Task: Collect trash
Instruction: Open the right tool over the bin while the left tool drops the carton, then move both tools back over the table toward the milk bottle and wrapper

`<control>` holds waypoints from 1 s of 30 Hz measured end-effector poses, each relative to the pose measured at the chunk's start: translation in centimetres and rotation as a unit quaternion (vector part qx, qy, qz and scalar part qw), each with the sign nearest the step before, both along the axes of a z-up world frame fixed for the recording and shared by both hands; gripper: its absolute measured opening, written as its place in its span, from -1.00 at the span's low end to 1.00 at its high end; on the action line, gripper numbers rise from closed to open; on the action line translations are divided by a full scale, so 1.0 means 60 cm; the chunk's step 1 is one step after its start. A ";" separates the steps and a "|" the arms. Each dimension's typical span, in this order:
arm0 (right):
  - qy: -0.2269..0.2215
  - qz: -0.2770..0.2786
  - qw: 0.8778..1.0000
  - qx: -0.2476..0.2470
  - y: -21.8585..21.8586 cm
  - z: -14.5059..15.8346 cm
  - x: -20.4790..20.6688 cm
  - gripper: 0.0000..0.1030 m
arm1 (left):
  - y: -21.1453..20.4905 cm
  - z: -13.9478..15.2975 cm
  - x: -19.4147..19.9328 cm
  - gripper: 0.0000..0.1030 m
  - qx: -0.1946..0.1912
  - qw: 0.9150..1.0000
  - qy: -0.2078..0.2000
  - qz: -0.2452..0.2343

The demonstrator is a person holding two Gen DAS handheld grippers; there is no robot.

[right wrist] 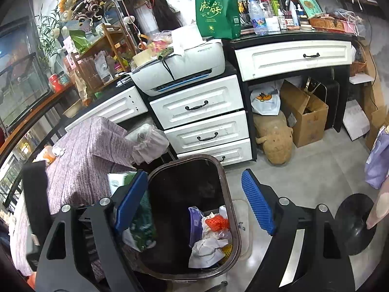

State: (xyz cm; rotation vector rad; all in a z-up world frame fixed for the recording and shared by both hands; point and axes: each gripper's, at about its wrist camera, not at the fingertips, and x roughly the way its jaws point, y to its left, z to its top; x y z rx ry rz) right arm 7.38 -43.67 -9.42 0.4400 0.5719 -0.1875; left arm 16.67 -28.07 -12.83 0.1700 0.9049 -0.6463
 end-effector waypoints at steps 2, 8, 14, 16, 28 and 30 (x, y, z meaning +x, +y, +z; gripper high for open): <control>-0.001 0.000 1.000 0.001 0.001 0.001 0.000 0.59 | -0.001 -0.003 -0.003 0.06 -0.002 1.000 0.006 -0.010; -0.006 0.000 1.000 0.003 0.001 0.005 -0.004 0.60 | -0.001 0.010 -0.025 0.72 0.010 0.999 -0.028 -0.018; -0.015 -0.001 1.000 0.006 -0.002 0.012 -0.008 0.65 | 0.016 0.033 -0.032 0.79 0.004 1.000 -0.025 -0.005; -0.015 0.000 1.000 0.012 -0.002 0.012 -0.008 0.66 | 0.026 0.041 -0.034 0.82 -0.005 1.000 -0.025 0.000; -0.020 0.018 0.999 0.018 0.014 0.028 0.002 0.73 | 0.120 0.117 -0.061 0.89 -0.047 0.996 -0.061 0.039; -0.019 0.027 0.999 0.015 0.023 0.030 0.009 0.73 | 0.146 0.133 -0.065 0.89 -0.048 0.995 -0.077 0.051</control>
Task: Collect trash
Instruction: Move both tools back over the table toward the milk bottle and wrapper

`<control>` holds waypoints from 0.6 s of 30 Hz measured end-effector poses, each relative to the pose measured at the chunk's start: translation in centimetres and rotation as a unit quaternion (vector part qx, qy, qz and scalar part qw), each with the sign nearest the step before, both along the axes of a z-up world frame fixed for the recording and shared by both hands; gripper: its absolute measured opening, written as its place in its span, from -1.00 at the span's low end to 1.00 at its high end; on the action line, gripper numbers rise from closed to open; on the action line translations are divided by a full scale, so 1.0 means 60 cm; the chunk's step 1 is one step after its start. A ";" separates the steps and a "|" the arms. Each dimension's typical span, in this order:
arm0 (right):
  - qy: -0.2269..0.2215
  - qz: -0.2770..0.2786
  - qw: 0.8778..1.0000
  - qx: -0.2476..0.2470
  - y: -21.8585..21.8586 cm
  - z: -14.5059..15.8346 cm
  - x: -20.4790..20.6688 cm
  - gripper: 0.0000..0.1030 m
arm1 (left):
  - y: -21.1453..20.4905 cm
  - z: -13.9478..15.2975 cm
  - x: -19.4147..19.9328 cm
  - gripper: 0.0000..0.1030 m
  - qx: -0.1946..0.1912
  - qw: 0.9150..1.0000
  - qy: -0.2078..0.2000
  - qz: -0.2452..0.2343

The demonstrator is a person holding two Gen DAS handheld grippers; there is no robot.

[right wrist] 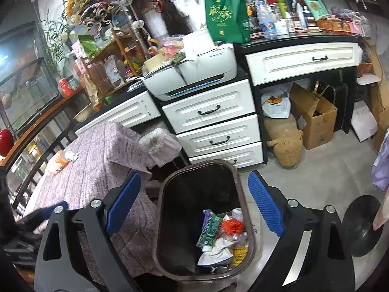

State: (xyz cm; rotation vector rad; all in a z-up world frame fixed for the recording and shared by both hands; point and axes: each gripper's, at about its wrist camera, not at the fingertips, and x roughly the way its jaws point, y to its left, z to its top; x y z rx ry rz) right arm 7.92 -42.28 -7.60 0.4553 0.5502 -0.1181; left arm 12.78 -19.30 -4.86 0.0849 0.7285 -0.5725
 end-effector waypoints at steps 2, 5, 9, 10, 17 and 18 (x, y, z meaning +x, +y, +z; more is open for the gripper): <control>0.000 0.012 1.000 -0.010 0.013 0.005 0.009 0.73 | 0.025 0.011 0.001 0.89 0.009 1.000 -0.011 0.017; 0.002 0.042 0.999 -0.014 0.038 0.013 0.029 0.73 | 0.056 0.022 0.007 0.89 0.015 0.999 -0.015 0.029; 0.006 0.084 0.996 -0.013 0.076 0.026 0.064 0.73 | 0.097 0.033 0.019 0.89 0.028 0.998 -0.021 0.046; 0.006 0.097 0.995 -0.012 0.088 0.029 0.073 0.73 | 0.108 0.034 0.021 0.89 0.031 0.998 -0.023 0.052; 0.022 0.184 0.983 -0.012 0.180 0.042 0.137 0.73 | 0.171 0.033 0.041 0.89 0.042 0.996 -0.024 0.074; 0.026 0.195 0.980 -0.008 0.192 0.042 0.146 0.73 | 0.179 0.032 0.044 0.89 0.043 0.996 -0.024 0.076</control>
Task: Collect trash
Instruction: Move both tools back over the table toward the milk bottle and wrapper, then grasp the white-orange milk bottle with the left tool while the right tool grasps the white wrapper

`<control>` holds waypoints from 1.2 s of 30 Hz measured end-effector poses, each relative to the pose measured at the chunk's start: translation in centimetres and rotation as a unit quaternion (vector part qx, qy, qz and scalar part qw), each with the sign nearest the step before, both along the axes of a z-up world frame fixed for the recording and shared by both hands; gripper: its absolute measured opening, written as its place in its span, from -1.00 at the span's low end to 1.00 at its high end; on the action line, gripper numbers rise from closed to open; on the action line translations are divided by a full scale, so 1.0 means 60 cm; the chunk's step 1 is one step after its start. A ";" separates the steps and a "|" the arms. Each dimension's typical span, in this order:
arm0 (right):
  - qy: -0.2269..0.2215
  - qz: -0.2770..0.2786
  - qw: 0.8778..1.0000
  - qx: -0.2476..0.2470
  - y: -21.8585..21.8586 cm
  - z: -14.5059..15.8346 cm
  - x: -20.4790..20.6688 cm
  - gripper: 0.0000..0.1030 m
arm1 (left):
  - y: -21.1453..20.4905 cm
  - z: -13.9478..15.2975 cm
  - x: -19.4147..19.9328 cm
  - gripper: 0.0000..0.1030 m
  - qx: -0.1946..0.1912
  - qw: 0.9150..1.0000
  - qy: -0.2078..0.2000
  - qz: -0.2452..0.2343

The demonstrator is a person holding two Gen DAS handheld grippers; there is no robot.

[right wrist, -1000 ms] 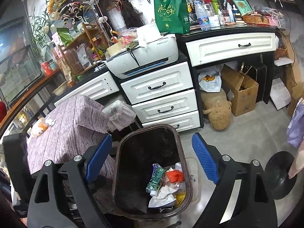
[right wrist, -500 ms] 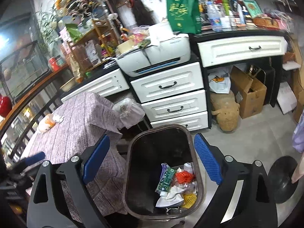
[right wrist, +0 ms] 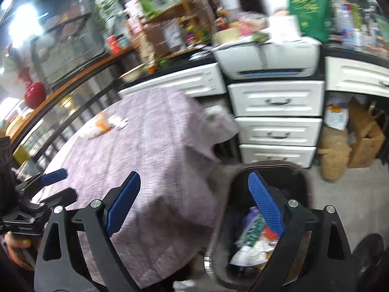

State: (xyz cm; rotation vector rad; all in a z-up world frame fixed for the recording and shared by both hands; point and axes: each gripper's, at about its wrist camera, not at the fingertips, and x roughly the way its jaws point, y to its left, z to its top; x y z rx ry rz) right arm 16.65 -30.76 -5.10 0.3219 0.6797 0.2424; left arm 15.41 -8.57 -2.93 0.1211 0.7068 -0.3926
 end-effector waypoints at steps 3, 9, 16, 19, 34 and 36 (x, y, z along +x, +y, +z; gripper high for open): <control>0.018 0.037 0.999 -0.002 0.044 -0.005 0.031 0.73 | 0.024 -0.008 0.011 0.89 0.011 1.000 0.002 0.008; 0.024 0.110 0.993 -0.031 0.134 0.000 0.085 0.73 | 0.102 -0.014 0.054 0.89 0.027 0.999 0.005 0.034; 0.044 0.183 0.981 -0.052 0.226 0.002 0.160 0.73 | 0.191 -0.005 0.154 0.89 0.069 0.996 0.002 0.050; 0.045 0.204 0.976 -0.065 0.260 0.008 0.191 0.73 | 0.221 -0.003 0.194 0.89 0.095 0.994 -0.002 0.053; 0.041 0.239 0.960 -0.138 0.391 0.012 0.376 0.63 | 0.253 -0.010 0.373 0.89 0.221 0.975 0.017 -0.022; 0.037 0.248 0.956 -0.152 0.409 0.009 0.395 0.54 | 0.250 -0.015 0.384 0.89 0.231 0.972 0.024 -0.043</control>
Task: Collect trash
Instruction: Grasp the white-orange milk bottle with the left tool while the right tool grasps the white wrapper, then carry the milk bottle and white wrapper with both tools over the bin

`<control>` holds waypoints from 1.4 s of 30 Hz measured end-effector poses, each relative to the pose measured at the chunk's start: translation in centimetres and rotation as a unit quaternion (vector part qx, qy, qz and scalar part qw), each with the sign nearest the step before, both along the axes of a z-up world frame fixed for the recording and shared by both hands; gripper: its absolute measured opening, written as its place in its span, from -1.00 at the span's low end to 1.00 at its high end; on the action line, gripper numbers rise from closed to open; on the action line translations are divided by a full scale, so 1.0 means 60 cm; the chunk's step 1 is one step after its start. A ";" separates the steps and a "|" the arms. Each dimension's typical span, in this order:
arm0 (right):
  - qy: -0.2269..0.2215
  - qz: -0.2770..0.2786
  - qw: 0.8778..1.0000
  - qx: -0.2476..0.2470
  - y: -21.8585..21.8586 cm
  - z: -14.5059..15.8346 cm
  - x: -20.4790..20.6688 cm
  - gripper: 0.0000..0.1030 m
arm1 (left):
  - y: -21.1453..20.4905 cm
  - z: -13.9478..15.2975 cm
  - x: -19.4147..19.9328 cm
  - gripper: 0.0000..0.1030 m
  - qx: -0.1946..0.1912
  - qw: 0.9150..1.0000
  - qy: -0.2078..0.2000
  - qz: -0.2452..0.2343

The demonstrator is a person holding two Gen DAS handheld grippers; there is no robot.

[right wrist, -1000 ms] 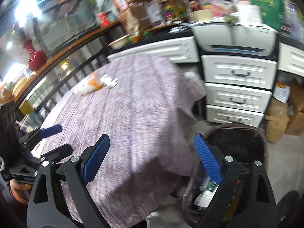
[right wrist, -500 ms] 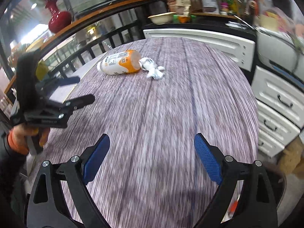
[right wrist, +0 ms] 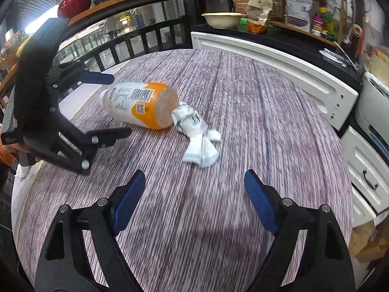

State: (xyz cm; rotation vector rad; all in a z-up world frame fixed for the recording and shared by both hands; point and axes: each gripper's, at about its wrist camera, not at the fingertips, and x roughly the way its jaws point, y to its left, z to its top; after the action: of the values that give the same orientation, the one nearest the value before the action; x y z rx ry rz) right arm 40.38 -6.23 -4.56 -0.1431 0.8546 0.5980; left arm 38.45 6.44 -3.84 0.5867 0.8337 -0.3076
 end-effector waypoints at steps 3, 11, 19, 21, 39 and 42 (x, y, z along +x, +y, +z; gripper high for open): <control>-0.014 0.020 0.999 -0.029 0.030 -0.010 0.028 0.51 | -0.002 -0.008 0.011 0.89 0.020 0.999 0.009 -0.027; -0.017 0.053 0.997 -0.063 0.070 -0.024 0.081 0.13 | 0.001 -0.025 0.031 0.76 0.040 0.998 0.014 -0.044; -0.007 0.041 0.998 -0.043 0.066 -0.021 0.080 -0.46 | -0.004 -0.034 0.046 0.19 0.032 0.999 0.022 -0.009; -0.002 0.039 0.999 -0.033 0.058 -0.019 0.073 -0.46 | -0.011 -0.035 0.039 0.19 0.027 0.999 0.017 -0.007; -0.031 -0.023 0.998 0.049 -0.117 0.034 -0.124 -0.46 | -0.079 0.006 -0.171 0.19 -0.158 0.987 -0.020 0.030; -0.037 -0.035 0.997 0.055 -0.147 0.035 -0.164 -0.46 | -0.091 0.019 -0.206 0.19 -0.191 0.980 -0.024 0.044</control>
State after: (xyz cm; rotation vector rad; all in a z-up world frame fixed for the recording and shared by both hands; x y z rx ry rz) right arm 30.56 -15.03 -2.48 -0.0342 0.7496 0.5693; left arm 26.08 0.98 -2.72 0.1974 0.7282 -0.3611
